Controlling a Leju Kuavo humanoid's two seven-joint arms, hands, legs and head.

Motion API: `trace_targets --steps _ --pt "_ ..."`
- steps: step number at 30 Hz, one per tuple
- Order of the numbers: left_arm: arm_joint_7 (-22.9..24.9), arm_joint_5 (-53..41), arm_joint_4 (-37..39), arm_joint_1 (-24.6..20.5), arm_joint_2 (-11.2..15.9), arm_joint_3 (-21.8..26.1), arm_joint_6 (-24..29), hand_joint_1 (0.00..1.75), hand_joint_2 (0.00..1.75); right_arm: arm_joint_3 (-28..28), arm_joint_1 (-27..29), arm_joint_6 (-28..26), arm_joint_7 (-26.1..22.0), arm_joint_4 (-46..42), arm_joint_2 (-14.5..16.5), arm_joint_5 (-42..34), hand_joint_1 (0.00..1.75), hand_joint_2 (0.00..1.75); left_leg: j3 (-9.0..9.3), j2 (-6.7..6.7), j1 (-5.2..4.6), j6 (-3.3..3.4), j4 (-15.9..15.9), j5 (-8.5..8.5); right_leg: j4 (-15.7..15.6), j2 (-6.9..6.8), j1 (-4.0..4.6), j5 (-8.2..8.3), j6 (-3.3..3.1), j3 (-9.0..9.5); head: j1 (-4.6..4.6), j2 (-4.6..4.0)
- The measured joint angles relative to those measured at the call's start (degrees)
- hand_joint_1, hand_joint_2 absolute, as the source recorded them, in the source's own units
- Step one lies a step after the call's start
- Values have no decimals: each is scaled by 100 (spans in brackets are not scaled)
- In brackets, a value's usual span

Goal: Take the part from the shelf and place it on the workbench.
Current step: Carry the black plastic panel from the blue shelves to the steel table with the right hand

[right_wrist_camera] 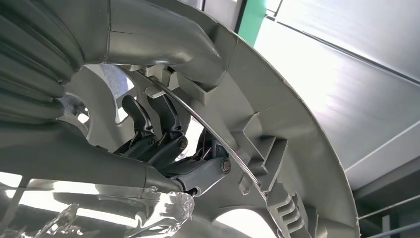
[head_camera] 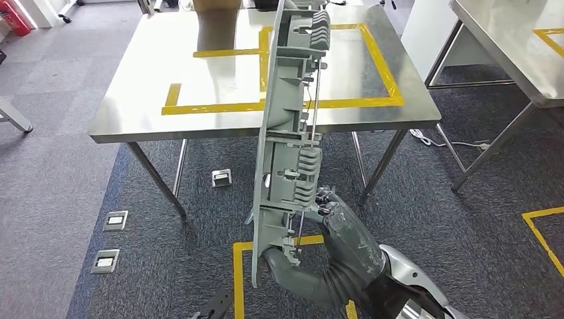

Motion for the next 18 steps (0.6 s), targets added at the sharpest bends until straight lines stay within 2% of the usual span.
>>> trace_targets --steps 2,4,5,7,8,9,10,11,12,13,14,15,18 --pt "1 0 1 -3 1 0 -6 0 175 -2 -7 2 3 1 2 -4 175 175 38 -5 -4 53 -100 -72 -6 -17 3 -5 68 -28 -9 1" --pt "0 -1 2 0 2 1 0 0 175 -2 -12 5 4 1 1 -11 175 175 52 -17 16 90 -148 -80 117 -31 -1 -90 125 -94 12 1" --pt "-1 -2 2 -2 1 2 4 0 175 -1 -16 7 3 1 0 -14 175 175 65 -22 25 111 -165 -81 336 -32 -2 -199 145 -206 29 1" --pt "-1 -3 2 -3 -4 2 14 0 175 2 -16 8 0 4 -1 -15 175 175 76 -28 10 157 -162 -102 1079 -28 -3 -484 166 -625 70 0" --pt "0 -3 2 4 -7 2 19 0 175 7 -10 8 1 7 -2 -15 175 175 86 -31 -2 172 -160 -115 1428 -27 -3 -570 169 -846 83 0" --pt "3 -3 2 14 -9 2 26 0 175 15 -2 8 3 9 -4 -15 175 175 104 -36 -14 183 -159 -133 1614 -25 -1 -549 164 -996 90 1" --pt "8 -3 2 22 -9 2 33 0 175 23 4 8 5 10 -6 -15 175 175 131 -45 -27 187 -158 -153 1577 -23 3 -409 145 -1036 96 1" --pt "13 -3 2 26 -10 2 40 0 175 30 8 8 6 10 -8 -15 175 175 167 -56 -39 187 -157 -179 1310 -19 12 -171 112 -959 101 1" --pt "16 -4 2 27 -13 2 44 0 175 34 9 8 5 10 -10 -15 175 175 207 -65 -47 182 -158 -209 907 -12 31 87 61 -812 106 1" --pt "17 -4 2 25 -19 2 47 0 175 37 7 8 4 10 -11 -15 175 175 233 -74 -62 169 -155 -236 538 -6 53 269 9 -654 106 0" --pt "17 -3 2 25 -26 2 51 0 175 38 2 9 1 9 -11 -15 175 175 246 -79 -68 150 -153 -259 242 -2 75 362 -34 -523 108 -1" --pt "16 -3 2 28 -33 2 54 0 175 40 1 8 -1 9 -11 -15 175 175 248 -80 -66 125 -154 -276 88 4 96 368 -66 -451 108 -1" --pt "17 -2 2 37 -50 0 64 0 175 43 5 4 1 8 -10 -15 175 175 253 -74 -51 45 -162 -318 -26 8 100 311 -102 -382 117 -1"
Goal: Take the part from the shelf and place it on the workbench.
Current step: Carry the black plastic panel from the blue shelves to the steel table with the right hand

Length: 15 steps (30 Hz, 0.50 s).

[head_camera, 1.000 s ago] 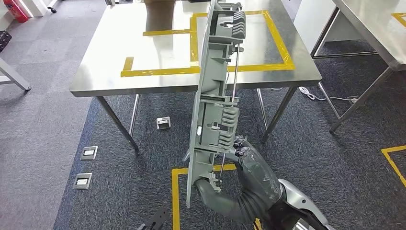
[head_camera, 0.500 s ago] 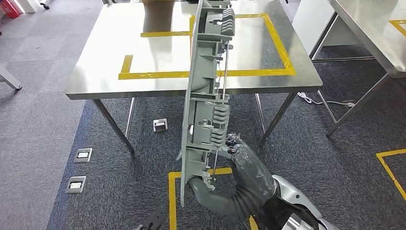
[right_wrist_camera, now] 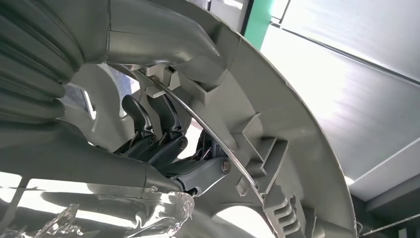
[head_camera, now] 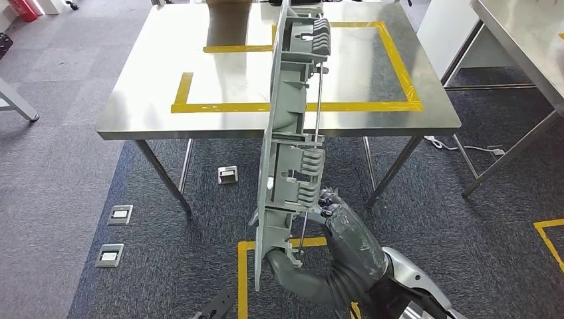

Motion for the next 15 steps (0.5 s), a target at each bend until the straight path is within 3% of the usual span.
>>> trace_targets --steps 2,5,6,7,10,11,15 --pt "-7 -6 0 1 2 0 8 0 175 -1 -1 -11 -1 0 2 9 175 175 -87 11 0 -43 234 -162 -94 -16 -40 0 -24 88 -21 0" --pt "-19 -15 3 22 13 0 6 0 175 7 10 -22 -3 1 3 25 175 175 -579 21 18 -107 1258 -582 -132 -31 -70 -41 -48 189 -68 1" --pt "-19 -15 5 35 18 0 2 0 175 13 22 -21 -2 2 3 26 175 175 -716 22 28 -134 1489 -602 -127 -28 -78 -66 -41 214 -74 2" --pt "-19 -15 9 44 23 0 0 0 175 19 33 -21 -2 3 3 26 175 175 -768 25 42 -163 1517 -501 -115 -22 -90 -95 -26 243 -77 2" --pt "-18 -16 15 45 35 -1 -2 0 175 27 50 -22 -4 2 3 26 175 175 -464 54 82 -251 642 156 -29 -11 -129 -228 68 345 -103 0" --pt "-19 -17 15 39 33 -1 -3 0 175 27 48 -22 -6 2 4 26 175 175 -334 61 85 -249 363 250 7 -7 -126 -265 106 355 -120 0" --pt "-11 -17 19 37 38 -2 -10 0 175 22 50 -25 -12 0 4 26 175 175 -224 43 72 -60 122 152 46 -10 -111 -297 212 297 -104 2"
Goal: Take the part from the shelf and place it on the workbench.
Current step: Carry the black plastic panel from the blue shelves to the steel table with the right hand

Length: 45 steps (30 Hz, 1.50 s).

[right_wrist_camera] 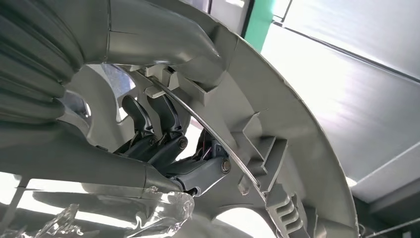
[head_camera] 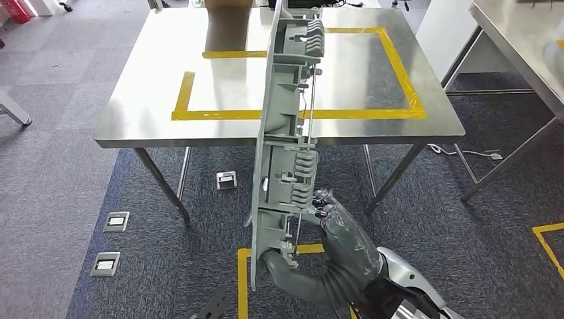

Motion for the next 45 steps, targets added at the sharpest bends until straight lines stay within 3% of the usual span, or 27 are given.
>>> trace_targets --steps 2,5,6,7,8,10,11,13,17,18,21,22,23,25,26,28,32,33,35,37,38,39,40,42,45 --pt "1 -2 1 -5 2 0 4 0 175 0 -1 3 -2 0 -1 0 175 175 8 -5 11 85 -17 0 217 -3 -9 -129 42 -109 34 -1" --pt "8 -5 2 -29 3 0 -8 0 175 -1 -5 3 -7 1 -6 -2 175 175 19 -6 -9 164 -21 -24 1273 -4 -8 -530 63 -692 103 -1" --pt "20 -5 2 -32 4 0 -18 0 175 -1 -3 3 -7 3 -9 -6 175 175 28 -8 -26 180 -21 -34 1563 -4 -5 -577 56 -881 113 -1" --pt "36 -6 3 -37 5 0 -31 0 175 -5 -5 3 -7 7 -14 -13 175 175 45 -13 -47 195 -21 -48 1665 -3 3 -514 33 -985 119 -2" --pt "52 -7 3 -48 4 0 -43 0 175 -13 -10 4 -7 11 -16 -22 175 175 70 -20 -68 208 -21 -64 1527 -2 19 -333 -9 -971 124 -2" --pt "73 -10 3 -82 -5 0 -60 0 175 -27 -37 8 -11 17 -19 -42 175 175 128 -37 -97 218 -25 -103 804 6 85 132 -156 -704 129 -1" --pt "76 -13 4 -101 -11 1 -61 0 175 -31 -52 10 -14 18 -18 -50 175 175 143 -43 -111 210 -27 -120 469 7 120 282 -229 -563 121 -1" --pt "78 -16 4 -120 -26 1 -65 0 175 -33 -80 15 -21 23 -16 -60 175 175 142 -43 -103 169 -39 -139 125 5 177 315 -314 -401 123 -2" --pt "76 -28 5 -126 -34 -2 -63 0 175 -40 -91 16 -22 43 -12 -67 175 175 135 -27 -101 58 34 -262 -165 -9 135 315 -294 -213 118 -2" --pt "75 -30 5 -130 -30 -2 -60 0 175 -41 -94 13 -23 46 -10 -67 175 175 60 -24 -103 36 229 -376 -226 -19 108 323 -283 -154 100 -2" --pt "77 -31 11 -118 -21 -2 -59 0 175 -37 -89 11 -24 63 -10 -66 175 175 -393 -18 -60 -48 1165 -705 -246 -29 89 279 -285 -66 60 -2" --pt "78 -31 14 -109 -16 -2 -59 0 175 -34 -80 13 -22 70 -10 -67 175 175 -487 -15 -40 -82 1295 -669 -233 -25 81 252 -275 -44 55 -2" --pt "77 -31 17 -103 -11 -2 -59 0 175 -32 -73 14 -20 75 -9 -67 175 175 -486 -10 -19 -115 1212 -519 -210 -19 68 219 -256 -22 51 -2" --pt "66 -31 20 -100 -2 -2 -59 0 175 -32 -65 15 -20 79 -8 -67 175 175 -275 6 16 -183 628 -90 -134 -9 33 130 -192 21 45 -2" --pt "56 -31 21 -101 -3 -2 -59 0 175 -32 -70 17 -21 78 -8 -67 175 175 -166 9 20 -199 347 46 -82 -6 29 86 -155 22 29 -2" --pt "46 -34 21 -103 -6 -1 -58 0 175 -34 -79 22 -24 74 -8 -66 175 175 -48 6 6 -139 80 28 -7 1 44 44 -85 -27 10 -1" --pt "50 -51 25 -92 -2 -2 -62 0 175 -39 -102 36 -20 68 -10 -68 175 175 -20 -9 10 54 13 -28 125 -4 39 -40 7 -122 47 -1" --pt "51 -53 25 -102 -1 -1 -62 0 175 -41 -122 39 -21 68 -10 -68 175 175 -11 -10 19 88 7 -33 322 -4 36 -143 28 -220 67 -2" --pt "52 -56 25 -121 2 0 -61 0 175 -43 -150 42 -23 68 -11 -68 175 175 0 -11 8 135 6 -52 1022 -5 33 -420 54 -604 111 -2" --pt "56 -57 26 -122 4 0 -62 0 175 -43 -154 42 -22 68 -13 -68 175 175 22 -13 -22 166 6 -76 1581 -4 35 -514 46 -970 130 -1" --pt "59 -58 27 -121 5 0 -64 0 175 -44 -156 42 -20 68 -14 -68 175 175 44 -19 -40 178 6 -93 1579 -3 41 -401 19 -1020 135 -1" --pt "62 -60 27 -122 5 0 -66 0 175 -46 -161 42 -19 68 -15 -68 175 175 76 -27 -59 186 6 -114 1346 -2 54 -185 -26 -954 139 -1" --pt "63 -62 27 -126 2 0 -67 0 175 -51 -174 42 -17 68 -16 -68 175 175 111 -34 -74 188 5 -137 964 2 81 61 -91 -813 140 -1" --pt "68 -67 26 -140 -7 1 -69 0 175 -65 -210 45 -16 68 -15 -69 175 175 147 -44 -87 164 -6 -172 334 6 142 347 -224 -534 128 -2" --pt "79 -69 25 -151 -25 1 -71 0 175 -89 -262 57 -11 69 -15 -80 175 175 151 -42 -60 80 -40 -186 78 6 197 318 -316 -410 152 -2"
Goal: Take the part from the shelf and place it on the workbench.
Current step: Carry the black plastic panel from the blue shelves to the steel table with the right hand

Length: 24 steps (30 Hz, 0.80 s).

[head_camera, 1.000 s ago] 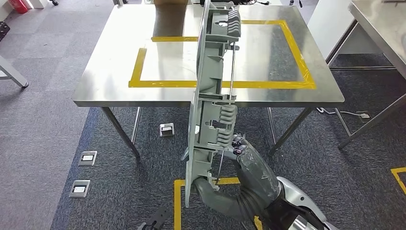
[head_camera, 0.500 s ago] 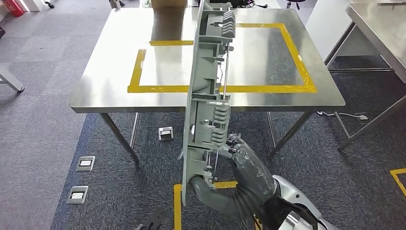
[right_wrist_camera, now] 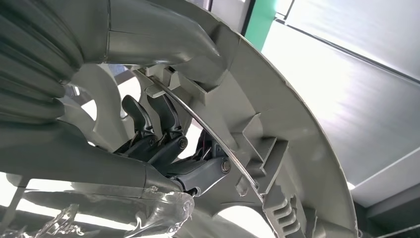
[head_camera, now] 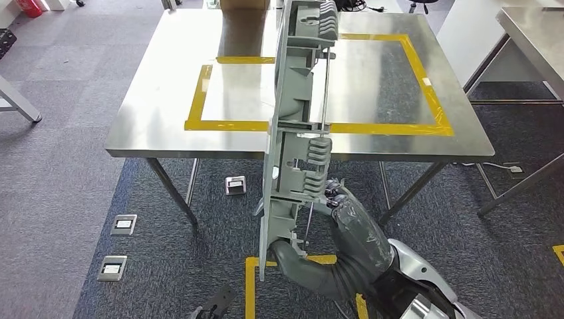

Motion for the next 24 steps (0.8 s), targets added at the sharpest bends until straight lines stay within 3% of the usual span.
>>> trace_targets --steps 3,6,7,8,9,11,12,14,16,18,21,22,23,24 --pt "1 2 2 -12 -5 -1 8 0 175 -34 -20 1 1 8 2 -17 175 175 -62 16 -15 -57 165 -158 -246 -26 -55 -2 5 162 -4 0" --pt "7 2 4 -8 13 -1 8 0 175 -49 -32 0 -7 32 3 -31 175 175 -471 22 -12 -83 1103 -580 -308 -35 -81 -30 7 276 -45 0" --pt "10 2 5 0 20 -1 7 0 175 -49 -27 1 -7 42 3 -34 175 175 -602 23 -6 -107 1344 -619 -300 -32 -85 -54 12 299 -51 0" --pt "14 2 8 6 27 -1 5 0 175 -49 -22 1 -6 52 3 -37 175 175 -661 25 4 -139 1400 -538 -284 -26 -92 -83 25 323 -54 0" --pt "16 1 9 9 33 -1 4 0 175 -49 -19 2 -4 60 3 -40 175 175 -624 30 19 -175 1234 -343 -256 -20 -104 -118 45 348 -54 0" --pt "16 -3 10 7 37 -1 1 0 175 -50 -20 3 -4 69 5 -41 175 175 -383 44 46 -245 583 89 -171 -11 -131 -211 109 394 -63 0" --pt "16 -6 10 3 35 -1 -2 0 175 -51 -25 4 -5 70 9 -41 175 175 -251 46 49 -253 306 188 -120 -7 -133 -252 146 397 -76 0" --pt "18 -9 10 2 32 1 -7 0 175 -58 -29 5 -10 73 13 -40 175 175 -139 33 28 -191 112 150 -66 0 -122 -286 207 369 -88 0" --pt "19 -13 11 8 33 1 -8 0 175 -61 -26 7 -11 75 13 -44 175 175 -127 23 31 -90 66 126 -52 -1 -125 -296 246 340 -78 1" --pt "19 -22 11 1 31 1 -6 0 175 -60 -29 9 -11 74 12 -48 175 175 -120 20 47 -18 53 130 129 -6 -135 -406 294 247 -50 1" --pt "19 -39 11 -17 31 1 -4 0 175 -62 -25 9 -13 75 10 -48 175 175 -111 19 46 60 49 114 1134 -9 -148 -804 342 -299 4 0" --pt "19 -45 11 -12 33 1 -4 0 175 -62 -16 9 -13 75 8 -48 175 175 -104 19 37 73 49 105 1434 -9 -149 -861 339 -488 7 0" --pt "19 -51 11 -8 34 1 -3 0 175 -62 -9 9 -12 75 5 -48 175 175 -92 16 27 82 49 94 1557 -8 -146 -815 323 -597 9 0" --pt "19 -57 11 -5 36 1 -3 0 175 -62 -4 9 -12 75 3 -48 175 175 -72 11 14 88 49 80 1452 -7 -141 -656 291 -595 11 0"
